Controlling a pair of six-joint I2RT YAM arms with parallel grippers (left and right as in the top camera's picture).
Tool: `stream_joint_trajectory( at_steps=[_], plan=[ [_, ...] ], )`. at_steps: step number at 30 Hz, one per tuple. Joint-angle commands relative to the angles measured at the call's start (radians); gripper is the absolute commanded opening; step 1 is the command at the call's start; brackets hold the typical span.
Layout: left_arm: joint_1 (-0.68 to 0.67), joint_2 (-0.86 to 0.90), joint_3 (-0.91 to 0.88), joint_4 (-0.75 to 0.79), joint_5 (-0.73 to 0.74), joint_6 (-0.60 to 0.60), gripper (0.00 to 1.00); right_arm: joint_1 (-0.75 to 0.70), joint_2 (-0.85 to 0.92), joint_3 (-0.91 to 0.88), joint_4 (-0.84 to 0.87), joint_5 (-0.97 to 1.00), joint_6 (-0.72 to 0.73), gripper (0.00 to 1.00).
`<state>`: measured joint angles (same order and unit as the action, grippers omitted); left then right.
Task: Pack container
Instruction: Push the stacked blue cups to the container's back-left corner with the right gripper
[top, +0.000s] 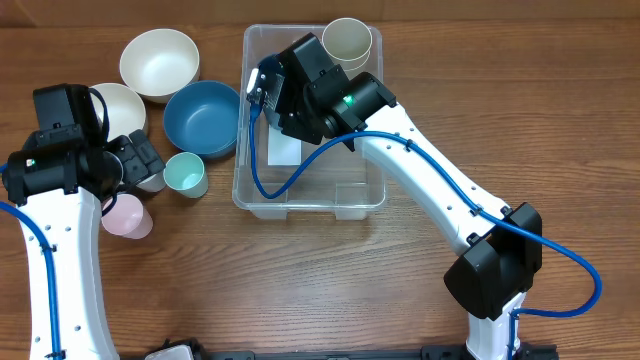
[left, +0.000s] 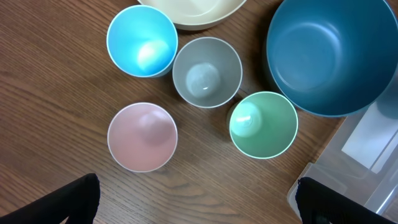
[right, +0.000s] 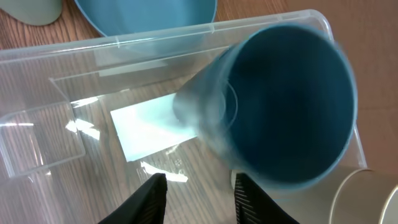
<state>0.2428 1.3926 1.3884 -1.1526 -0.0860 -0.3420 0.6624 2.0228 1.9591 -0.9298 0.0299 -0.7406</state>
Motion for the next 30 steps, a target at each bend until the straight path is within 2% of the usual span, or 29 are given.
stream_joint_trajectory(
  at_steps=[1, 2, 5, 9, 12, 16, 21, 30],
  plan=[
    [0.004, 0.002, 0.022, 0.001, 0.009, -0.014, 1.0, -0.002, -0.003, 0.002, 0.01, -0.003, 0.0, 0.45],
    [0.004, 0.002, 0.022, 0.001, 0.009, -0.014, 1.0, -0.002, -0.003, 0.002, 0.014, 0.01, 0.0, 0.52],
    [0.004, 0.002, 0.022, 0.001, 0.009, -0.014, 1.0, -0.002, -0.003, 0.002, 0.019, 0.034, 0.005, 0.63],
    [0.004, 0.002, 0.022, 0.001, 0.009, -0.014, 1.0, -0.002, -0.003, 0.002, 0.011, 0.033, 0.104, 0.66],
    [0.004, 0.002, 0.022, 0.001, 0.009, -0.014, 1.0, -0.002, -0.003, 0.002, -0.009, 0.033, 0.238, 0.64],
    [0.004, 0.002, 0.022, 0.001, 0.009, -0.014, 1.0, -0.006, -0.003, 0.002, -0.044, 0.036, 0.407, 0.56],
    [0.004, 0.002, 0.022, 0.001, 0.009, -0.014, 1.0, -0.033, -0.003, 0.002, -0.085, 0.036, 0.646, 0.35],
    [0.004, 0.002, 0.022, 0.001, 0.009, -0.014, 1.0, -0.047, -0.01, 0.023, -0.104, 0.002, 0.692, 0.36]
  ],
)
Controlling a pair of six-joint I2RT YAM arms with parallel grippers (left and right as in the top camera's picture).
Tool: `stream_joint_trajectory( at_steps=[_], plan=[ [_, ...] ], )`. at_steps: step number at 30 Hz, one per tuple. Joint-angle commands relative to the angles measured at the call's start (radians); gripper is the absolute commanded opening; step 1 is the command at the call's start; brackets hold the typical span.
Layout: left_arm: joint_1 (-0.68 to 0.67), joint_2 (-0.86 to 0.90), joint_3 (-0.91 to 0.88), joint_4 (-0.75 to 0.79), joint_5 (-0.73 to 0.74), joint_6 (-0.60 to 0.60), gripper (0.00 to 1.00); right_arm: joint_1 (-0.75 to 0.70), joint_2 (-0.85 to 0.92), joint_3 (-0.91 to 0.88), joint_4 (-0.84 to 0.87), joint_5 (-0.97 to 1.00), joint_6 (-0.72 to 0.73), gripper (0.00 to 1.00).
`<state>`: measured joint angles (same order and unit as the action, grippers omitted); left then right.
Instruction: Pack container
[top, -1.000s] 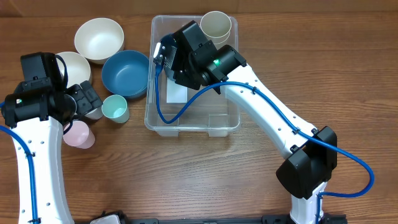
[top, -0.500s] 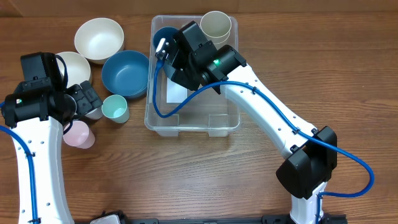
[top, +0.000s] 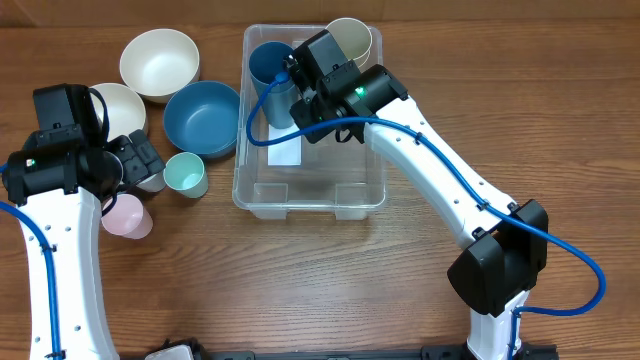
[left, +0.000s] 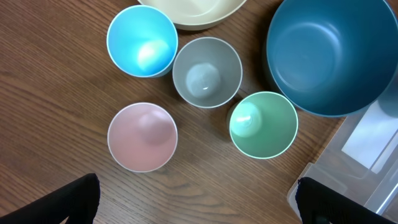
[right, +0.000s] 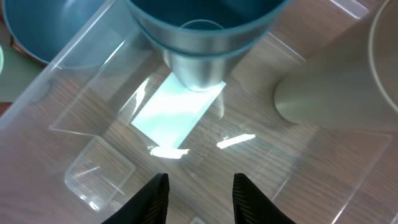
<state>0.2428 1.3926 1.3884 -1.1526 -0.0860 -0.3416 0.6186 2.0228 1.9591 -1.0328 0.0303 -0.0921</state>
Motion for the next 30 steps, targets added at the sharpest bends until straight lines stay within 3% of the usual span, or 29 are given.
stream_joint_trajectory(
  at_steps=[1, 6, 13, 15, 18, 22, 30],
  plan=[
    [0.004, 0.002, 0.022, 0.001, 0.009, -0.014, 1.0, -0.01, -0.021, 0.035, -0.011, 0.003, 0.044, 0.36],
    [0.004, 0.002, 0.022, 0.001, 0.009, -0.014, 1.0, -0.089, -0.159, 0.07, -0.056, 0.006, 0.148, 0.45],
    [0.004, 0.002, 0.022, 0.008, 0.018, -0.031, 1.0, -0.365, -0.402, 0.071, -0.155, -0.01, 0.369, 0.65],
    [0.004, 0.002, 0.022, 0.051, 0.083, -0.1, 1.0, -0.457, -0.431, 0.071, -0.206, -0.01, 0.445, 0.72],
    [0.004, 0.002, 0.022, 0.066, 0.166, -0.11, 1.0, -0.566, -0.437, 0.071, -0.285, -0.068, 0.49, 0.84],
    [0.004, 0.002, 0.024, 0.144, 0.349, 0.075, 1.0, -0.631, -0.436, 0.071, -0.321, -0.123, 0.489, 1.0],
    [0.073, 0.068, 0.113, 0.134, 0.323, 0.047, 1.0, -0.642, -0.436, 0.071, -0.341, -0.122, 0.489, 1.0]
  ],
)
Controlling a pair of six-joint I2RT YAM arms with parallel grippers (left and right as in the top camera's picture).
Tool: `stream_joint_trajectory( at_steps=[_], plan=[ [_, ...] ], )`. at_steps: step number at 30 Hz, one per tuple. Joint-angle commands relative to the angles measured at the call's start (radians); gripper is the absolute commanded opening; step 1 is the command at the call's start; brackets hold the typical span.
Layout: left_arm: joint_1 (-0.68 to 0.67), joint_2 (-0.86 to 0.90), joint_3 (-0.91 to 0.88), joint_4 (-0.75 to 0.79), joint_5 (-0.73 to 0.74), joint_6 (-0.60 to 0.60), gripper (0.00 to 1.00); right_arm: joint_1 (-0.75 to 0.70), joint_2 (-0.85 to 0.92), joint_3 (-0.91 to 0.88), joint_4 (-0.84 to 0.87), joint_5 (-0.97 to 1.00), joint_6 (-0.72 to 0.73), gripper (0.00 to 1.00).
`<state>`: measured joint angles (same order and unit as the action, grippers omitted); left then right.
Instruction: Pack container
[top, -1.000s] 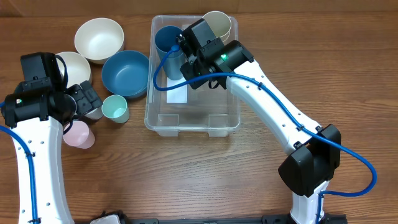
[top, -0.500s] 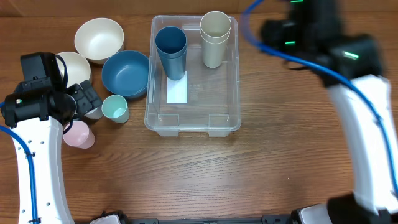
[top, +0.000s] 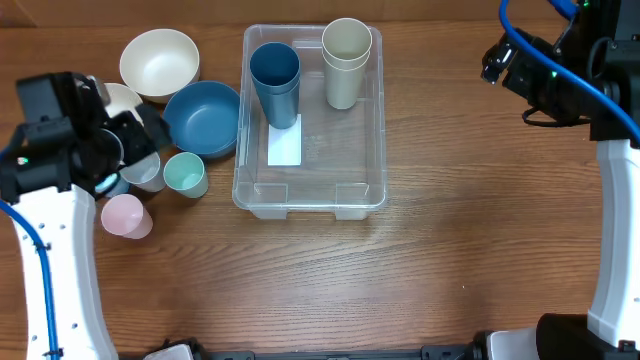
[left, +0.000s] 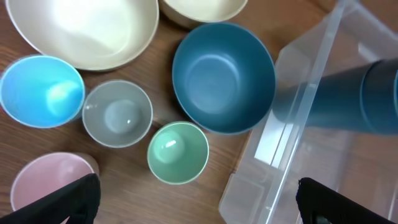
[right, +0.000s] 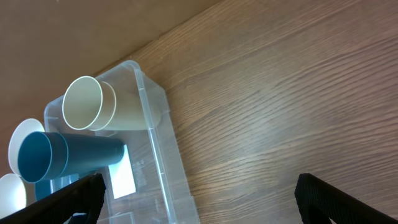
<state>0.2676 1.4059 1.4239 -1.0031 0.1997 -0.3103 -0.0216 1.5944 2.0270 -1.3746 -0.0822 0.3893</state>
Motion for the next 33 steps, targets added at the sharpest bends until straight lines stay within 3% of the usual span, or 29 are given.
stream_joint_trajectory(
  at_steps=[1, 7, 11, 19, 28, 33],
  plan=[
    [0.066, 0.08, 0.103, -0.026, 0.037, 0.018, 1.0, -0.002, -0.008, 0.003, -0.002, -0.01, 0.008, 1.0],
    [0.209, 0.276, 0.257, -0.075, 0.084, 0.003, 1.0, -0.002, -0.008, 0.003, -0.016, -0.01, 0.008, 1.0],
    [0.27, 0.39, 0.269, -0.011, 0.107, -0.036, 0.99, -0.002, -0.008, 0.003, -0.03, -0.009, 0.008, 1.0],
    [0.316, 0.566, 0.269, 0.115, 0.104, -0.092, 0.87, -0.002, -0.008, 0.003, -0.064, -0.009, 0.007, 1.0],
    [0.376, 0.629, 0.269, 0.201, 0.003, -0.097, 0.88, -0.002, -0.008, 0.003, -0.079, -0.009, 0.007, 1.0],
    [0.373, 0.651, 0.267, 0.236, 0.003, -0.063, 0.82, -0.002, -0.008, 0.003, -0.079, -0.009, 0.007, 1.0]
  ],
)
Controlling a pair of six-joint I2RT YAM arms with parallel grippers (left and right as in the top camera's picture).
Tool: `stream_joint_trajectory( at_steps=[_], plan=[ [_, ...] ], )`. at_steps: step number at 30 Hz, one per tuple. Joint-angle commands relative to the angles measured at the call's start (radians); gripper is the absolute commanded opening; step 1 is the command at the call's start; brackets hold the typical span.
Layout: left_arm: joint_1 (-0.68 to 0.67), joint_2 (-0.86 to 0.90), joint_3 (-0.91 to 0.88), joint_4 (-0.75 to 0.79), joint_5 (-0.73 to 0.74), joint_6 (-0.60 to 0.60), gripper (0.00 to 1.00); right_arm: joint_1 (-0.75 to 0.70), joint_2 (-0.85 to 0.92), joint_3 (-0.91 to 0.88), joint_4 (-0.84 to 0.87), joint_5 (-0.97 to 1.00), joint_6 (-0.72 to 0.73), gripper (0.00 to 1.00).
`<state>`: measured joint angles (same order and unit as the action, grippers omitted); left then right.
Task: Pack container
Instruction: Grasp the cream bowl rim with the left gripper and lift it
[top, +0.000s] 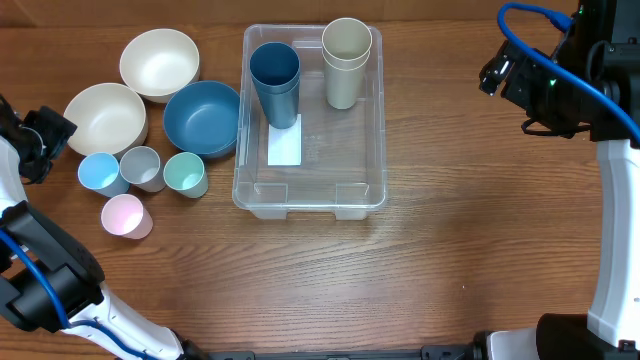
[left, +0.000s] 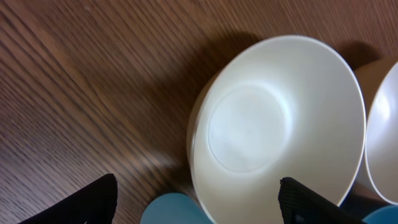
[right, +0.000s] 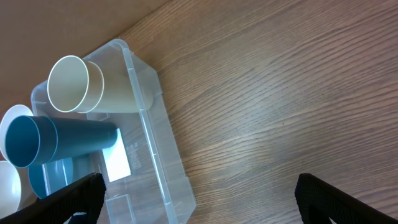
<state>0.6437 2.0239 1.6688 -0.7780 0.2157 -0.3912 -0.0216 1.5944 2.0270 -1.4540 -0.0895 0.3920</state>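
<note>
The clear plastic container (top: 310, 197) stands at the middle of the table. A dark blue cup stack (top: 274, 72) and a cream cup stack (top: 346, 48) stand upright at its back. My left gripper (top: 45, 140) is at the far left edge, open and empty, beside a cream bowl (top: 105, 115). That cream bowl (left: 277, 124) fills the left wrist view above the open left gripper (left: 196, 205). My right gripper (top: 520, 80) hangs open and empty at the far right. In the right wrist view the open right gripper (right: 196, 199) looks back at the container (right: 149, 124).
Left of the container sit a second cream bowl (top: 158, 62), a blue bowl (top: 203, 118), and light blue (top: 98, 173), grey (top: 141, 167), green (top: 184, 173) and pink (top: 124, 215) cups. A white label (top: 284, 147) lies on the container floor.
My left gripper has moved from beside the small cups and the blue bowl out to the table's left edge, next to the nearer cream bowl. The right arm has hardly moved.
My right gripper was inside the container with the dark blue cup stack tilted before it. Then the stack stood upright at the container's back left under the gripper. Then the right arm was away at the far right, open. The left gripper has since moved left.
</note>
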Motion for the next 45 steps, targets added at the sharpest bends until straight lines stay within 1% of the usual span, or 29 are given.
stream_joint_trajectory(
  at_steps=[1, 4, 8, 11, 13, 17, 20, 22, 23, 24, 27, 31, 33, 39, 42, 45],
  plan=[
    [-0.005, 0.05, 0.022, 0.012, -0.012, 0.017, 0.82, -0.002, -0.008, 0.003, 0.0, -0.002, 0.005, 1.0],
    [-0.005, 0.096, 0.022, 0.02, 0.015, 0.018, 0.81, -0.002, -0.008, 0.003, 0.0, -0.002, 0.005, 1.0],
    [-0.004, 0.147, 0.022, 0.038, 0.038, 0.017, 0.75, -0.002, -0.008, 0.003, -0.001, -0.002, 0.005, 1.0],
    [-0.004, 0.16, 0.022, 0.059, 0.04, 0.017, 0.64, -0.002, -0.008, 0.003, -0.014, -0.002, 0.005, 1.0],
    [-0.004, 0.16, 0.023, 0.073, 0.04, 0.017, 0.6, -0.002, -0.008, 0.003, -0.019, -0.002, 0.005, 1.0],
    [-0.004, 0.16, 0.023, 0.103, 0.043, 0.016, 0.39, -0.002, -0.008, 0.003, -0.026, -0.002, 0.005, 1.0],
    [-0.003, 0.16, 0.023, 0.105, 0.048, 0.009, 0.3, -0.002, -0.008, 0.003, -0.032, -0.002, 0.005, 1.0],
    [-0.003, 0.16, 0.023, 0.105, 0.048, 0.009, 0.2, -0.002, -0.008, 0.003, -0.034, -0.002, 0.005, 1.0],
    [-0.003, 0.16, 0.023, 0.102, 0.048, 0.001, 0.1, -0.002, -0.008, 0.003, -0.035, -0.002, 0.005, 1.0],
    [-0.003, 0.16, 0.023, 0.099, 0.048, -0.015, 0.04, -0.002, -0.008, 0.003, -0.037, -0.002, 0.005, 1.0],
    [-0.002, 0.159, 0.024, 0.098, 0.048, -0.058, 0.04, -0.002, -0.008, 0.003, -0.039, -0.002, 0.005, 1.0],
    [-0.001, 0.149, 0.055, 0.09, 0.098, -0.063, 0.04, -0.002, -0.008, 0.003, -0.042, -0.002, 0.005, 1.0],
    [-0.001, 0.139, 0.094, 0.061, 0.1, -0.068, 0.04, -0.002, -0.008, 0.003, -0.044, -0.002, 0.005, 1.0],
    [-0.001, 0.072, 0.269, -0.097, 0.101, -0.066, 0.04, -0.002, -0.008, 0.003, -0.052, -0.002, 0.005, 1.0],
    [-0.003, 0.003, 0.361, -0.192, 0.171, -0.045, 0.04, -0.002, -0.008, 0.003, -0.052, -0.002, 0.005, 1.0],
    [-0.024, -0.079, 0.417, -0.264, 0.251, -0.015, 0.04, -0.002, -0.008, 0.003, -0.051, -0.002, 0.005, 1.0]
  ],
)
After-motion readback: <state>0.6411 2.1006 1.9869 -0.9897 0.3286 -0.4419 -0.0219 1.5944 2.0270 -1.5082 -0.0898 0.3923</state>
